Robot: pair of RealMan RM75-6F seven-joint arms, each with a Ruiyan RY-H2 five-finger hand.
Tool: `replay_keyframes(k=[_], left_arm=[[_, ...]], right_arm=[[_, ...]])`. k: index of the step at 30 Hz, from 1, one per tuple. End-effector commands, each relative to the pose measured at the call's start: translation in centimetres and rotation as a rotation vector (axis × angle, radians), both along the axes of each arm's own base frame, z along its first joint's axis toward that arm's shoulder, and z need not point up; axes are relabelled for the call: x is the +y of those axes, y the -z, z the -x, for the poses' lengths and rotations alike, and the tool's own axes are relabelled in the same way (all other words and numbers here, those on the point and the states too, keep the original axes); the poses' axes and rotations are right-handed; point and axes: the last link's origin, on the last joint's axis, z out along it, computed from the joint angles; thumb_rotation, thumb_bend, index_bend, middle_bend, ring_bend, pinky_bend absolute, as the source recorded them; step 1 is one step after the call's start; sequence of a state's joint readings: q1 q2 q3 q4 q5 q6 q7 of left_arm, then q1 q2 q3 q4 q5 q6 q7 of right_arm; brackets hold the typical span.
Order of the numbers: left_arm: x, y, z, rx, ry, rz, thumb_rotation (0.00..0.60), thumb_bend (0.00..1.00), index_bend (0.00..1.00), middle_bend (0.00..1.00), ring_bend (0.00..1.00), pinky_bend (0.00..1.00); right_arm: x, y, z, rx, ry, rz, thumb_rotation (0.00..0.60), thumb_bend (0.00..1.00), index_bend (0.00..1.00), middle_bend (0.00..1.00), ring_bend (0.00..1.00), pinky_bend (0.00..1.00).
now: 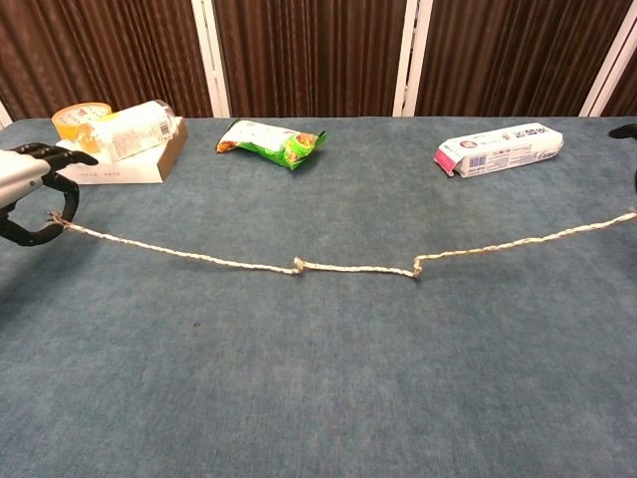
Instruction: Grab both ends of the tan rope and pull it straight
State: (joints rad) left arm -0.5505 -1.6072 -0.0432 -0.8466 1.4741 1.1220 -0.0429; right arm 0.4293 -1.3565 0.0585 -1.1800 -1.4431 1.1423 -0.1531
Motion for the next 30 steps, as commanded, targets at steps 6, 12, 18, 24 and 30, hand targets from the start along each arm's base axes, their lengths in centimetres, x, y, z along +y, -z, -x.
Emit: replay_keyframes(k=[6,12,18,24,30], left_arm=[[0.5,-0.3,1.7,0.039,-0.058,-0.013,0.6,0.47,0.63,0.06,0.0,0.04],[0.7,0.0,2.3,0.06,-0.074,-0.009,0.6,0.47,0.62,0.07,0.0,0.04],[0.8,0.8,2.3,0.065,-0.076,0.009,0.6,0.47,0.62,0.07,0.0,0.04],[0.9,1.3,2.5,0.059,-0.083,0.012,0.6,0.47,0.6,0.07,0.0,0.05],[0.9,1.4,2.6,0.065,-0.084,0.014,0.6,0.47,0.6,0.07,0.0,0.05]], right_arm=[[-0.6,-1.1,3.6,0.007,0.107,0.023,0.6,0.65,0.78,0.11,0.0,0.0],[-0.5,-1.1,5.4,0.022,0.148,0.021,0.6,0.65,0.79,0.11,0.0,0.0],[-0.5,-0.4,6.0,0.036,0.155,0.002,0.6,0.65,0.79,0.11,0.0,0.0],[-0.3,0.5,6.7,0.059,0.17,-0.015,0.6,0.65,0.78,0.11,0.0,0.0],[-0.2,1.0,7.3,0.066,0.195,-0.026,0.6,0.65,0.69,0.11,0.0,0.0]])
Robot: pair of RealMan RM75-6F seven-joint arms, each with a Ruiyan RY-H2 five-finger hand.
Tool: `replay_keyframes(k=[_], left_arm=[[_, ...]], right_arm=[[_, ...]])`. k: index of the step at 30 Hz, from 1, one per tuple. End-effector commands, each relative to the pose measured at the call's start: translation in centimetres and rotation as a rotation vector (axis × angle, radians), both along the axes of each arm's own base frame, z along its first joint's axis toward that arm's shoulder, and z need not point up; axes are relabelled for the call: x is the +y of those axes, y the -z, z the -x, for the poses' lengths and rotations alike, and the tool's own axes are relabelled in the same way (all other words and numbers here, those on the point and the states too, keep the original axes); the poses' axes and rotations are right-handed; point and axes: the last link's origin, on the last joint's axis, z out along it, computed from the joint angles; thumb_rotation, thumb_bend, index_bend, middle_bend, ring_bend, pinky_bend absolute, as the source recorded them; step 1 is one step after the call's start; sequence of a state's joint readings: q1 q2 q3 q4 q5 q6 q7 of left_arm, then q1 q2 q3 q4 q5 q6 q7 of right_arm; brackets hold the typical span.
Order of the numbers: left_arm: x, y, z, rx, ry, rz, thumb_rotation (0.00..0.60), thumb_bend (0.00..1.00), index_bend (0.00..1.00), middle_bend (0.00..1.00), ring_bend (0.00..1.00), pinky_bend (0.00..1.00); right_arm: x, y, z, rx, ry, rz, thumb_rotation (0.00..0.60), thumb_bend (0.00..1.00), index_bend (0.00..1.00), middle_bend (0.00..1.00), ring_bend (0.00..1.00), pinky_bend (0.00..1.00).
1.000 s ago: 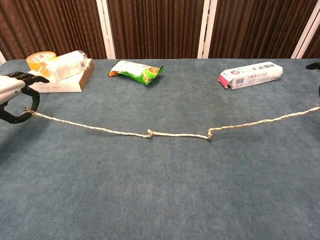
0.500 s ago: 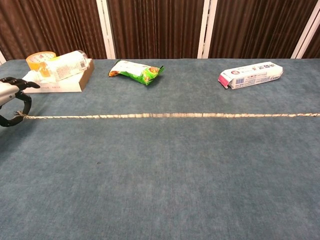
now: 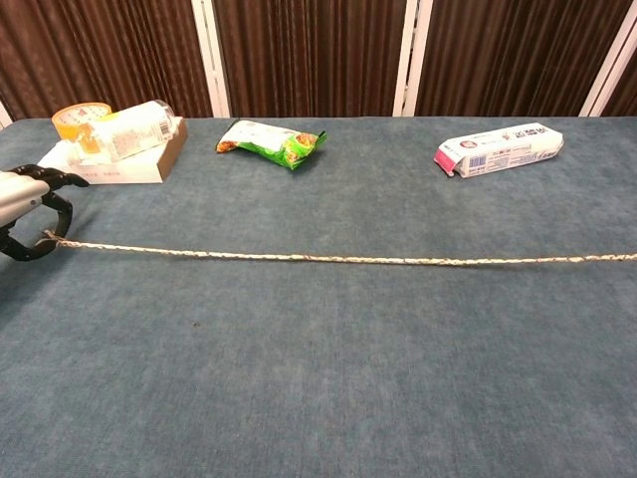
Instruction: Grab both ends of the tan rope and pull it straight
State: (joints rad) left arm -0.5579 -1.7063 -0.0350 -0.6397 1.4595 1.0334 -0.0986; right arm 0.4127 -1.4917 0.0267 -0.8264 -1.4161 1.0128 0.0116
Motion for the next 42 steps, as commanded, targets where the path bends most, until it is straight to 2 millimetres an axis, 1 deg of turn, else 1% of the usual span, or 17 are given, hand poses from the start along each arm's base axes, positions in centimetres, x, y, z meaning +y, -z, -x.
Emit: replay_keyframes(k=[1,3,5,8,10,13,15,18,20,23,26,29,34,38,39,41,42], left_arm=[[0.0,0.2,0.2,0.004,-0.005,0.006,0.6,0.47,0.59,0.07,0.0,0.05],[-0.1,0.3,0.2,0.003,-0.009,0.012,0.6,0.47,0.56,0.08,0.0,0.05],[-0.2,0.4,0.4,0.007,-0.013,0.02,0.6,0.47,0.5,0.07,0.0,0.05],[-0.2,0.6,0.6,0.014,-0.021,0.032,0.6,0.46,0.38,0.07,0.0,0.05],[-0.3,0.7,0.6,0.015,-0.023,0.038,0.6,0.47,0.28,0.07,0.0,0.05],[-0.4,0.7,0.7,0.014,-0.026,0.039,0.6,0.46,0.08,0.04,0.0,0.05],[-0.4,0.4,0.7,0.003,-0.027,0.03,0.6,0.44,0.01,0.02,0.0,0.05],[-0.6,-0.6,0.8,-0.033,-0.032,0.005,0.6,0.44,0.0,0.0,0.0,0.05],[-0.9,-1.4,0.9,-0.062,-0.033,-0.008,0.6,0.43,0.0,0.0,0.0,0.05],[-1.8,-3.0,1.1,-0.152,-0.041,-0.023,0.6,0.43,0.0,0.0,0.0,0.06],[-3.6,-4.6,1.0,-0.242,-0.03,-0.029,0.6,0.43,0.0,0.0,0.0,0.06],[-5.9,-6.4,0.7,-0.291,0.005,-0.05,0.6,0.43,0.0,0.0,0.0,0.05],[-9.9,-9.0,-0.3,-0.348,0.05,-0.105,0.6,0.43,0.0,0.0,0.0,0.05],[-13.7,-10.6,-0.5,-0.346,0.009,-0.141,0.6,0.42,0.0,0.0,0.0,0.04],[-15.0,-10.9,-0.3,-0.341,-0.017,-0.148,0.6,0.42,0.0,0.0,0.0,0.04],[-16.3,-11.2,-0.1,-0.318,-0.05,-0.158,0.6,0.41,0.0,0.0,0.0,0.03],[-16.8,-11.5,-0.2,-0.29,-0.045,-0.158,0.6,0.41,0.0,0.0,0.0,0.03]], right_arm=[[0.1,0.5,0.7,-0.006,0.038,-0.012,0.6,0.65,0.67,0.11,0.0,0.0],[0.0,0.7,0.9,-0.002,0.048,-0.016,0.6,0.65,0.64,0.11,0.0,0.0],[0.0,1.0,1.1,0.001,0.056,-0.022,0.6,0.65,0.62,0.11,0.0,0.0],[0.1,1.4,1.4,0.005,0.066,-0.034,0.6,0.65,0.55,0.1,0.0,0.0],[0.2,1.6,1.6,0.01,0.074,-0.041,0.6,0.65,0.44,0.08,0.0,0.0],[0.3,1.5,1.8,0.008,0.079,-0.038,0.6,0.65,0.28,0.03,0.0,0.0],[0.3,1.1,1.9,0.002,0.08,-0.025,0.6,0.64,0.18,0.0,0.0,0.0],[0.6,0.2,2.0,-0.018,0.081,-0.001,0.6,0.62,0.1,0.0,0.0,0.0],[0.9,-0.5,2.0,-0.032,0.076,0.015,0.6,0.61,0.08,0.0,0.0,0.0],[1.9,-1.9,1.8,-0.069,0.056,0.045,0.6,0.58,0.06,0.0,0.0,0.0],[3.1,-3.5,1.1,-0.11,0.018,0.087,0.6,0.56,0.04,0.0,0.0,0.0],[4.8,-5.3,0.1,-0.155,-0.035,0.139,0.6,0.56,0.03,0.0,0.0,0.0],[7.9,-7.2,-1.9,-0.198,-0.1,0.193,0.6,0.54,0.01,0.0,0.0,0.0],[11.7,-7.8,-3.1,-0.213,-0.086,0.238,0.6,0.52,0.0,0.0,0.0,0.0],[13.1,-7.8,-3.4,-0.227,-0.065,0.253,0.6,0.52,0.0,0.0,0.0,0.0],[14.7,-8.0,-4.0,-0.214,-0.065,0.243,0.6,0.52,0.0,0.0,0.0,0.0],[15.3,-8.2,-4.6,-0.213,-0.097,0.241,0.6,0.51,0.0,0.0,0.0,0.0]])
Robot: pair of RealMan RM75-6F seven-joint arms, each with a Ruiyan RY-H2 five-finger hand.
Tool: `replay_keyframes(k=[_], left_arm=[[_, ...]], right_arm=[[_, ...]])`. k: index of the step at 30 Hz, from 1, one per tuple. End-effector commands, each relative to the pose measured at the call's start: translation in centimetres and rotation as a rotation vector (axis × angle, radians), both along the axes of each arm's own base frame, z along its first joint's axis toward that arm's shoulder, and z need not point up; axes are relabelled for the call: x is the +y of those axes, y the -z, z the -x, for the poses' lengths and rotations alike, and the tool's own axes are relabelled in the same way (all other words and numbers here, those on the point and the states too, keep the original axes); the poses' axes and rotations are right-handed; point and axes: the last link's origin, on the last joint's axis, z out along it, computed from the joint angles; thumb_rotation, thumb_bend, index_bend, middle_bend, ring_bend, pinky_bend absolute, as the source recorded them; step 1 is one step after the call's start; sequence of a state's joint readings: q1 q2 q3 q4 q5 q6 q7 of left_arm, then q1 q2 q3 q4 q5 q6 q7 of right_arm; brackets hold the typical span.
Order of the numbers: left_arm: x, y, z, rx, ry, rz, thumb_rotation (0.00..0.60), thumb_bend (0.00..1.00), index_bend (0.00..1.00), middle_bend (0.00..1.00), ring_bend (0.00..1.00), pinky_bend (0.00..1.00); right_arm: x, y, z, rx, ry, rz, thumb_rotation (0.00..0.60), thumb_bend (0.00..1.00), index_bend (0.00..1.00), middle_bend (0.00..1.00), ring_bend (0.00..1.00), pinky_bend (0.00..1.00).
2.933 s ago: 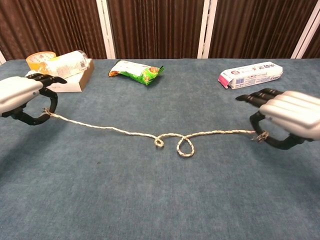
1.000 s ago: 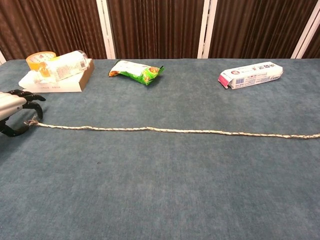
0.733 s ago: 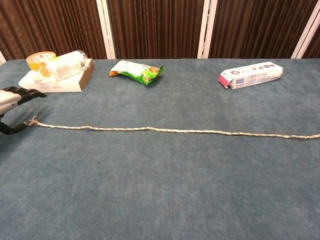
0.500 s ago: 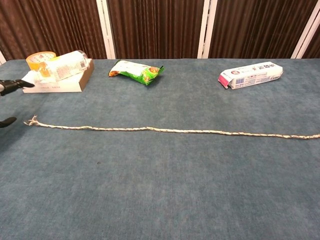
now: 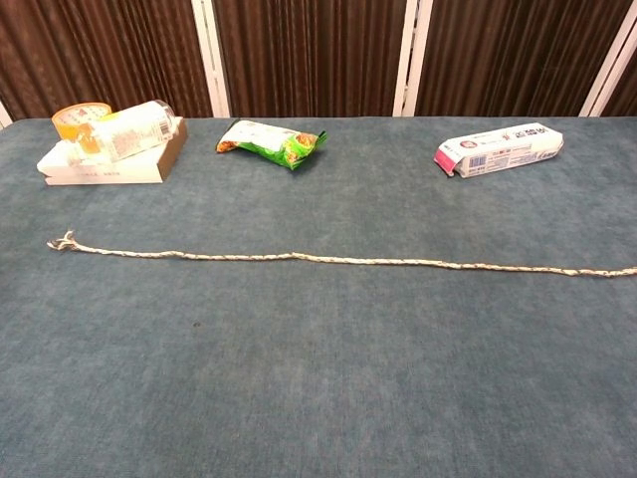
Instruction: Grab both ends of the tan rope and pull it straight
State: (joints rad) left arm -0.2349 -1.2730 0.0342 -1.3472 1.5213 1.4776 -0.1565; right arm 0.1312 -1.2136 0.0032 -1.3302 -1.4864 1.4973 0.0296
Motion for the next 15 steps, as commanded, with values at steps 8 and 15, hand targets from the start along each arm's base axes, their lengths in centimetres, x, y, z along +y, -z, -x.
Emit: replay_keyframes(k=[8,15], left_arm=[[-3.3,-2.0,-0.1,0.086,-0.009,-0.045,0.6,0.41,0.0,0.0,0.0,0.02],[-3.2,-2.0,0.0,0.1,-0.015,-0.046,0.6,0.4,0.0,0.0,0.0,0.01]], right_arm=[[5.2,-1.2,-1.6,0.029,-0.048,0.009,0.6,0.44,0.0,0.0,0.0,0.0],[5.2,-1.1,-1.6,0.029,-0.048,-0.007,0.6,0.44,0.0,0.0,0.0,0.0]])
